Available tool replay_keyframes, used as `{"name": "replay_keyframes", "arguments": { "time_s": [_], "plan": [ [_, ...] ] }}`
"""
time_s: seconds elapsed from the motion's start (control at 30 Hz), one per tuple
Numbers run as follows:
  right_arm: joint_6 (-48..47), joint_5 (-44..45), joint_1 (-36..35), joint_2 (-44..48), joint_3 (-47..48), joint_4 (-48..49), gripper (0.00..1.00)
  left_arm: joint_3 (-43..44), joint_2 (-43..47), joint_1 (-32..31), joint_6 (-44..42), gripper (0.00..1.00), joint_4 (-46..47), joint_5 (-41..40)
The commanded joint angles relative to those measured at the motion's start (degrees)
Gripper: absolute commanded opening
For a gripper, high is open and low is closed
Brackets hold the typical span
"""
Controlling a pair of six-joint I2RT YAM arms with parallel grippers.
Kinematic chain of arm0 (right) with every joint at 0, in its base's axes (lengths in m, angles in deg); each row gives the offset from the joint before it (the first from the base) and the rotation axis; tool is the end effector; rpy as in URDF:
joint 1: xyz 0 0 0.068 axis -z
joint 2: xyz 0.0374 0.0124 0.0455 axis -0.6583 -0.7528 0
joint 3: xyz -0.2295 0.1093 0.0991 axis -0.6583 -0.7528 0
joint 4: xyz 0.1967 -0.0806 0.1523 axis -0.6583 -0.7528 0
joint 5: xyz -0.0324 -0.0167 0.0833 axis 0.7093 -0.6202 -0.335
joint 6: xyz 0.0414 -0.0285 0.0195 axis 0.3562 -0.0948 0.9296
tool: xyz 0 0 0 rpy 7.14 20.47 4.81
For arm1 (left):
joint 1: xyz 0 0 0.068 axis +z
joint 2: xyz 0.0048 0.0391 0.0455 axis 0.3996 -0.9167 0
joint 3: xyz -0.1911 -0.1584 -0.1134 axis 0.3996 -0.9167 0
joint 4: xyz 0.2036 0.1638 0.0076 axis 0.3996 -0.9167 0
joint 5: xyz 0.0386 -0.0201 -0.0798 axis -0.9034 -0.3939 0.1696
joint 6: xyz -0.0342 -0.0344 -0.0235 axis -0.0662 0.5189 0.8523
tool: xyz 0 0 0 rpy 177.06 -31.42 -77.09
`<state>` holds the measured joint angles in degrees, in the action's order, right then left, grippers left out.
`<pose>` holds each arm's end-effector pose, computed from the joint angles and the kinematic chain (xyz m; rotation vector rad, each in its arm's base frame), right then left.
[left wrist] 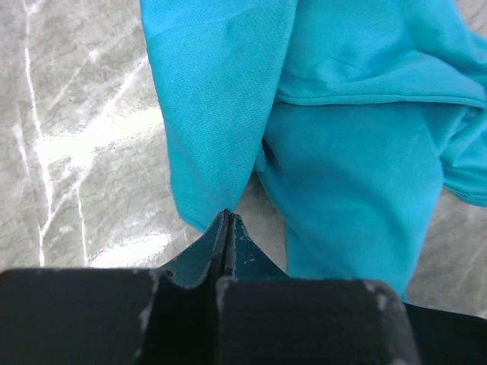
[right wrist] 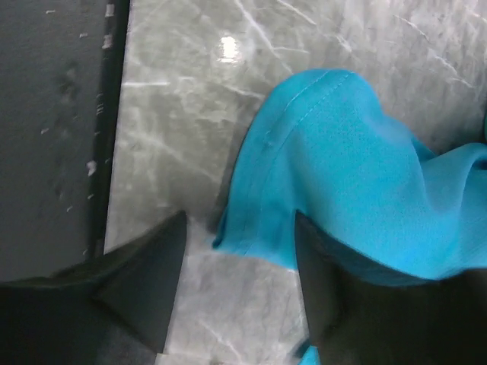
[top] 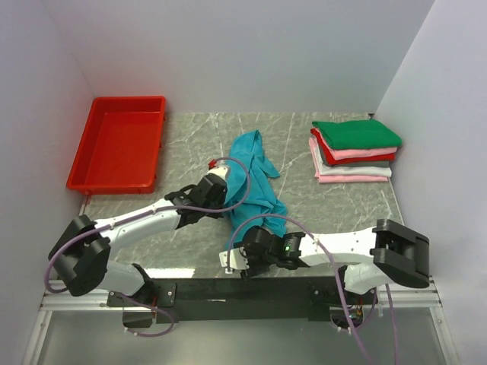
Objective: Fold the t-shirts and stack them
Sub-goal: Flatten the tshirt out
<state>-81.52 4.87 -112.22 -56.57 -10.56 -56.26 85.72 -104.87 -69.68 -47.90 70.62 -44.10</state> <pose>0.0792 0.2396 0.1588 -2.0793 1.4285 0.3326 0.2034 -0.1991 0.2165 0.2680 2.3900 -0.3169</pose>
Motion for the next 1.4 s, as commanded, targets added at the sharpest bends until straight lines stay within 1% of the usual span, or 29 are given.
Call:
{"name": "replay_keyframes", "arguments": {
  "time_s": [0.0,0.07,0.1,0.17,0.2,0.27,0.3,0.33,0.37,0.4,0.47,0.5,0.53,0.57,0.63,0.67,0.7,0.77,0.83,0.87,1.0,1.07,1.17,1.23,1.37],
  "plan": [
    [0.75,4.43,-0.67,-2.51,1.8,2.89,0.61,-0.44,4.37,0.16,1.28,0.01,0.67,-0.28],
    [1.28,5.47,-0.67,-3.04,2.41,2.71,0.54,-0.79,5.78,0.34,1.19,0.0,0.32,-0.54],
    [1.54,5.31,-0.67,-3.04,2.5,1.84,0.44,-0.88,7.27,0.86,1.1,0.0,0.23,-0.55],
    [2.07,5.57,-0.59,-2.78,2.94,0.87,0.33,-1.31,9.03,1.65,1.02,0.0,0.23,-0.2],
    [2.24,5.48,-0.32,-2.0,3.03,-0.44,0.21,-1.49,10.87,2.79,1.1,0.0,0.23,0.24],
    [2.42,4.78,0.55,-0.33,2.77,-1.94,0.11,-2.54,12.9,4.29,0.75,0.0,0.58,1.38],
    [2.25,4.69,1.86,2.21,2.68,-3.86,0.04,-2.89,14.99,6.12,0.67,0.0,0.93,2.34],
    [1.81,2.95,2.75,3.8,2.5,-4.93,0.0,-3.77,16.06,7.1,0.58,0.0,1.11,3.05],
    [1.2,2.15,3.8,5.47,2.68,-6.33,0.0,-4.12,17.11,8.15,0.49,0.0,1.19,3.75],
    [0.32,1.01,4.85,9.14,2.94,-10.69,0.0,-4.56,19.04,10.34,0.4,0.0,1.37,4.37],
    [-6.08,-5.83,10.12,15.02,4.95,-17.73,0.0,-5.53,20.81,12.89,0.4,0.0,1.55,6.92],
    [-8.37,-7.95,12.66,17.15,5.31,-23.51,0.0,-5.8,22.47,14.91,0.57,0.0,1.63,7.71],
    [-11.78,-9.36,17.04,19.26,5.49,-25.75,0.0,-6.06,23.27,15.71,0.75,0.0,1.55,8.32],
    [-13.21,-10.77,19.34,23.63,5.4,-27.59,0.0,-6.32,23.8,16.33,1.01,0.0,1.55,8.5],
    [-16.2,-9.82,23.3,27.09,4.79,-32.34,0.0,-6.67,25.21,17.91,2.06,0.0,1.37,9.29],
    [-16.82,-8.68,27.24,29.71,4.0,-33.66,0.0,-6.76,25.38,18.44,2.42,0.0,1.37,9.65],
    [-17.35,-7.8,29.19,30.96,3.56,-35.59,0.0,-6.94,25.82,18.88,2.86,0.0,1.28,9.65],
    [-18.14,-4.91,33.84,34.81,1.46,-36.57,0.0,-7.64,26.7,20.11,3.91,0.0,1.46,10.17],
    [-18.06,-2.62,36.32,37.2,-0.56,-36.67,0.0,-8.08,27.32,21.08,4.97,0.0,1.55,10.53],
    [-17.97,0.27,38.42,39.13,-1.18,-36.41,0.0,-8.0,28.02,21.34,5.23,0.0,1.37,10.7],
    [-19.45,4.42,43.78,42.13,-3.03,-35.7,0.0,-6.86,29.6,22.66,5.94,0.0,-0.82,9.83],
    [-20.34,4.43,45.81,43.1,-2.69,-36.92,0.0,-6.42,30.39,23.1,6.11,0.0,-2.14,9.3],
    [-23.67,2.5,50.99,44.24,-1.81,-39.3,0.0,-6.68,31.88,23.98,8.21,0.01,-4.51,8.51],
    [-27.01,1.79,55.64,44.77,-1.19,-40.44,0.0,-8.25,33.11,24.51,11.46,0.0,-5.66,8.33],
    [-31.93,0.13,63.39,44.51,-0.49,-40.97,0.0,-11.24,39.25,25.12,16.56,0.0,-8.2,8.5]
  ]
}}
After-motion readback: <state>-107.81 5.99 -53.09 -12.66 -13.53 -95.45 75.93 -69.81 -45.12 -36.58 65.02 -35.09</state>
